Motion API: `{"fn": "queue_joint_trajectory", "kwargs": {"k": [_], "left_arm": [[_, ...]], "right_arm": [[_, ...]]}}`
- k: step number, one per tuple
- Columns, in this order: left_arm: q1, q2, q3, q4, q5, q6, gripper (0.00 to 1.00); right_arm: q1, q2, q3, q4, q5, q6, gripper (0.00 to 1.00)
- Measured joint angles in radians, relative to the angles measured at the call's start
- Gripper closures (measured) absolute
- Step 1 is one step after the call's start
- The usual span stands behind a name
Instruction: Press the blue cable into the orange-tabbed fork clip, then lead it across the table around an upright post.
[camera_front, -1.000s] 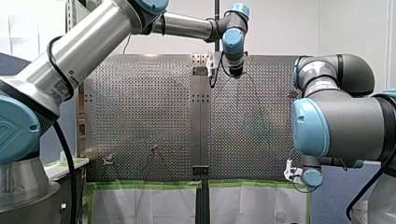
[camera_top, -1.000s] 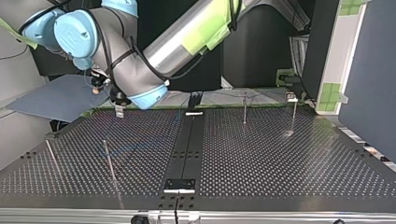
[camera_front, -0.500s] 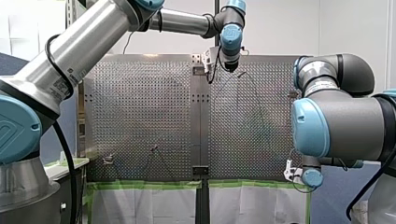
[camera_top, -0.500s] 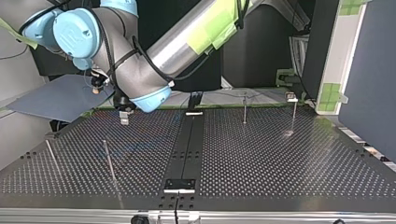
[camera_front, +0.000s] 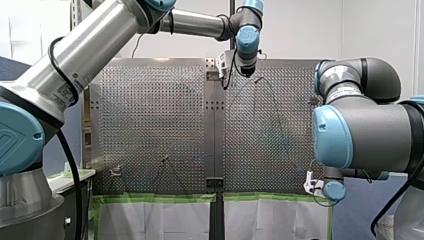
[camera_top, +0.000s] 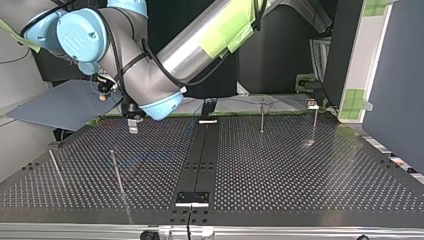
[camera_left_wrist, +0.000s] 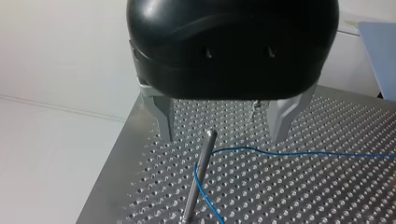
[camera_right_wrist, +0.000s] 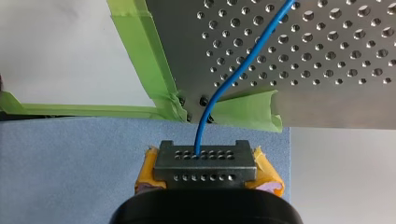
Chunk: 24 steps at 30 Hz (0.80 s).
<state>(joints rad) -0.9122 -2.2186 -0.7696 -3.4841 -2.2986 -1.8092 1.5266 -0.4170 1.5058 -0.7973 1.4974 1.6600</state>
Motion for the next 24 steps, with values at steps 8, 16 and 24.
{"fn": "queue_joint_trajectory", "kwargs": {"k": [8,16,24], "left_arm": [[0.001,0.000,0.000,-0.005,-0.046,-0.005,0.02],[0.001,0.000,0.000,-0.006,-0.093,-0.008,0.02],[0.001,0.000,0.000,-0.006,-0.096,-0.008,0.02]], "right_arm": [[0.000,0.000,0.000,0.000,0.000,0.000,1.00],[0.001,0.000,0.000,0.000,-0.001,0.000,1.00],[0.001,0.000,0.000,0.000,-0.002,0.000,1.00]]}}
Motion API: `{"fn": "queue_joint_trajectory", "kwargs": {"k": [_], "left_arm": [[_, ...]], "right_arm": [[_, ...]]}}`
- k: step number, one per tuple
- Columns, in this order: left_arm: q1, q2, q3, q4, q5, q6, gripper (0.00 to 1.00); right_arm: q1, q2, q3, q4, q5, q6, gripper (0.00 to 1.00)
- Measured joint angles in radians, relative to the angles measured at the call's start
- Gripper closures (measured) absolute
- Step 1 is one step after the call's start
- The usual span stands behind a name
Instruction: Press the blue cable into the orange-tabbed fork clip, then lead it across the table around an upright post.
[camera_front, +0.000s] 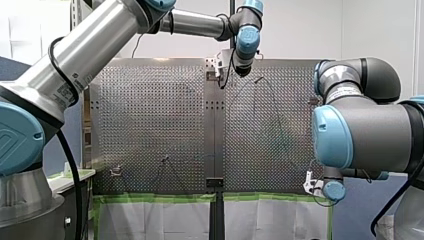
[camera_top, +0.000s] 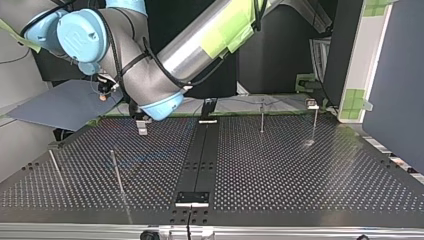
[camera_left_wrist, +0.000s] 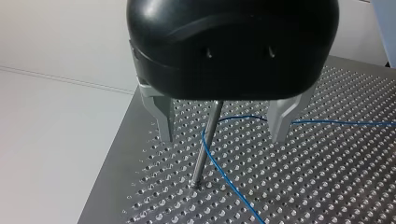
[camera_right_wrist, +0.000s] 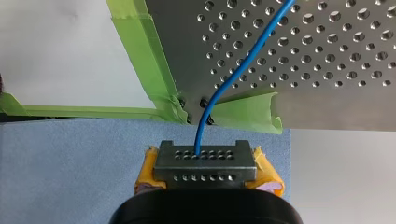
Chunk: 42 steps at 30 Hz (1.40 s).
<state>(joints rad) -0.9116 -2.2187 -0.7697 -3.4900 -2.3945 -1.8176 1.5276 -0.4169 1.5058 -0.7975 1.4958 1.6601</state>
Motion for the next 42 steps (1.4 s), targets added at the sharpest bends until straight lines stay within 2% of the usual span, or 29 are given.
{"fn": "queue_joint_trajectory", "kwargs": {"k": [34,42], "left_arm": [[0.000,0.000,0.000,0.000,0.004,0.017,0.02],[0.000,0.003,-0.016,0.001,0.001,-0.003,0.02]], "right_arm": [[0.000,0.000,0.000,0.001,0.000,0.001,1.00],[0.000,0.000,0.000,0.001,-0.001,0.000,1.00]]}}
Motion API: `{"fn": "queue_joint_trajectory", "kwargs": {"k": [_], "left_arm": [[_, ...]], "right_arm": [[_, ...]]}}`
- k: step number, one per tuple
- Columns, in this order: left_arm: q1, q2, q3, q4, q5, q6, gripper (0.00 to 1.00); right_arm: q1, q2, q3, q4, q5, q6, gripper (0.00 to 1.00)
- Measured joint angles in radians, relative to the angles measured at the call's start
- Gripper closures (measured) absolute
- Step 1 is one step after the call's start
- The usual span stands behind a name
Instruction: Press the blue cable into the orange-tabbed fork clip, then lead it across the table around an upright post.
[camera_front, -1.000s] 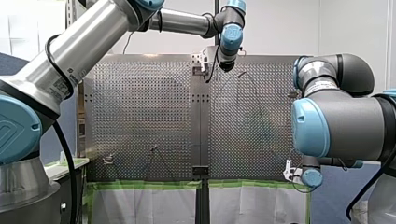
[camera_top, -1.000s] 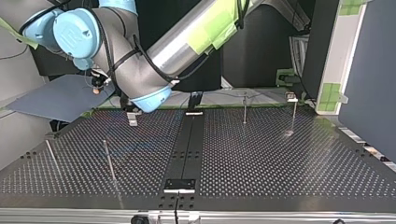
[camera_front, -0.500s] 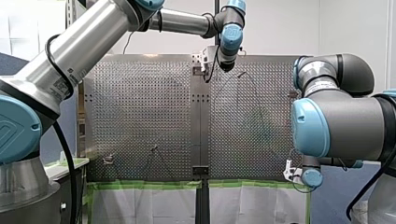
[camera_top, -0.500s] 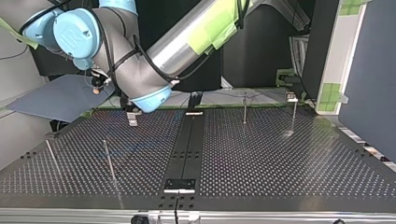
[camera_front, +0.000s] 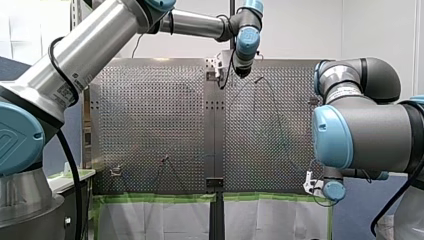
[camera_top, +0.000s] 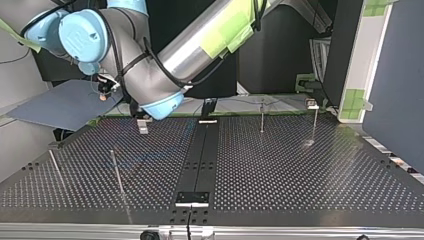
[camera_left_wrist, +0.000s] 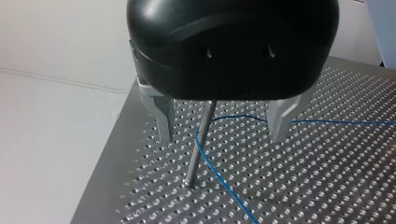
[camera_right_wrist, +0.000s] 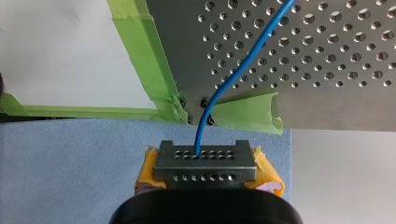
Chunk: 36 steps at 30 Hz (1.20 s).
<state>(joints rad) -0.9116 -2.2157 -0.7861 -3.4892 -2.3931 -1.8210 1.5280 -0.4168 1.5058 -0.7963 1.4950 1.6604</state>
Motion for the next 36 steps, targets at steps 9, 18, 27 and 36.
{"fn": "queue_joint_trajectory", "kwargs": {"k": [9,18,27,36], "left_arm": [[0.001,0.068,-0.077,0.062,0.031,-0.003,0.02],[0.057,0.141,-0.150,0.136,0.103,0.000,0.02],[0.137,0.222,-0.231,0.216,0.183,-0.068,0.02],[0.195,0.310,-0.319,0.304,0.271,-0.041,0.02]], "right_arm": [[0.000,0.000,0.000,0.001,0.001,0.000,1.00],[0.000,0.000,0.000,0.001,-0.002,0.000,1.00],[0.002,0.000,0.000,0.001,-0.009,-0.005,1.00],[0.007,0.000,0.000,0.002,-0.017,-0.011,1.00]]}}
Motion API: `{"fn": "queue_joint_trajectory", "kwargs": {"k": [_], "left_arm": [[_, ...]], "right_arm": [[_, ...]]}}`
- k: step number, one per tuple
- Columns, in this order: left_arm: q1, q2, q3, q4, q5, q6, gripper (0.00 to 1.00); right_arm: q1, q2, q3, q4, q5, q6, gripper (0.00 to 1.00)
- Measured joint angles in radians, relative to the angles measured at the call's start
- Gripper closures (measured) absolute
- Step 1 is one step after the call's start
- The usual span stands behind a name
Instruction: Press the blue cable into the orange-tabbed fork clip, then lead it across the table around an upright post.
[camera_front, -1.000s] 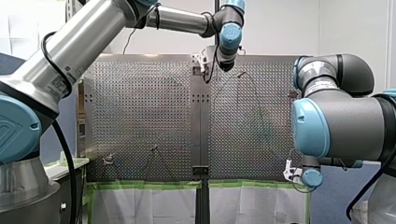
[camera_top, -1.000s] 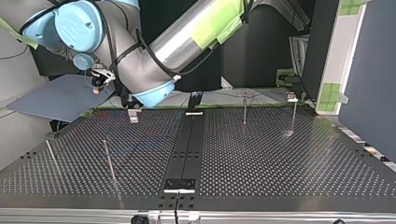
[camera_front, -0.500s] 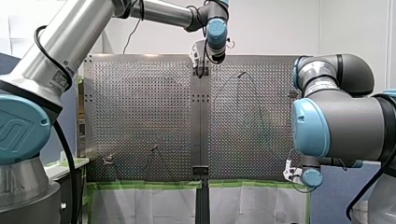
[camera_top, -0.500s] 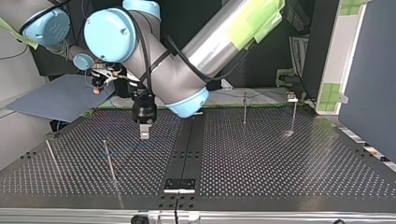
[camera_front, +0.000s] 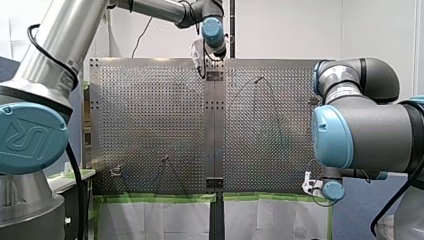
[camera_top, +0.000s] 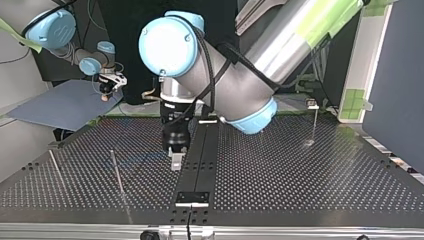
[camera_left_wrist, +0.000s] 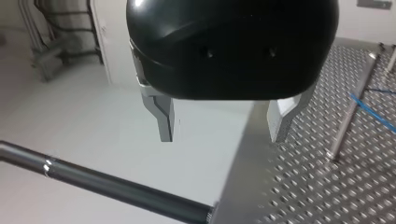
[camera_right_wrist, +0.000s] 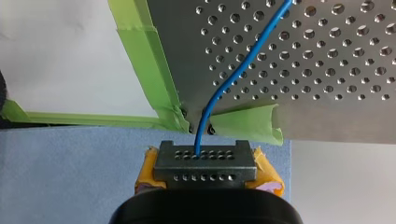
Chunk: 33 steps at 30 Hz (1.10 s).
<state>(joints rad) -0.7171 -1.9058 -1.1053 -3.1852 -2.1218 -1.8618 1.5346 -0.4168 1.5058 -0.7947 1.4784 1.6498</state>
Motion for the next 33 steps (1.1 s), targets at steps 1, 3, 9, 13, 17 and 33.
{"fn": "queue_joint_trajectory", "kwargs": {"k": [1,3,9,13,17,33], "left_arm": [[0.000,0.008,-0.008,0.008,0.008,0.003,0.02],[-0.001,0.027,-0.027,0.028,0.027,0.010,0.02],[-0.004,0.053,-0.078,0.078,0.078,0.016,0.02],[-0.003,0.055,-0.112,0.112,0.112,0.009,0.02],[-0.003,0.055,-0.143,0.144,0.144,0.000,0.02],[0.003,0.054,-0.273,0.274,0.191,-0.010,0.02]], "right_arm": [[0.000,0.000,0.000,0.001,-0.001,-0.001,1.00],[0.001,0.000,0.000,0.002,-0.004,-0.004,1.00],[0.003,-0.001,0.000,0.005,-0.006,-0.008,1.00],[0.003,0.000,0.000,0.005,-0.007,-0.008,1.00],[0.004,-0.001,0.000,0.005,-0.008,-0.008,1.00],[0.006,-0.001,0.000,0.005,-0.010,-0.008,1.00]]}}
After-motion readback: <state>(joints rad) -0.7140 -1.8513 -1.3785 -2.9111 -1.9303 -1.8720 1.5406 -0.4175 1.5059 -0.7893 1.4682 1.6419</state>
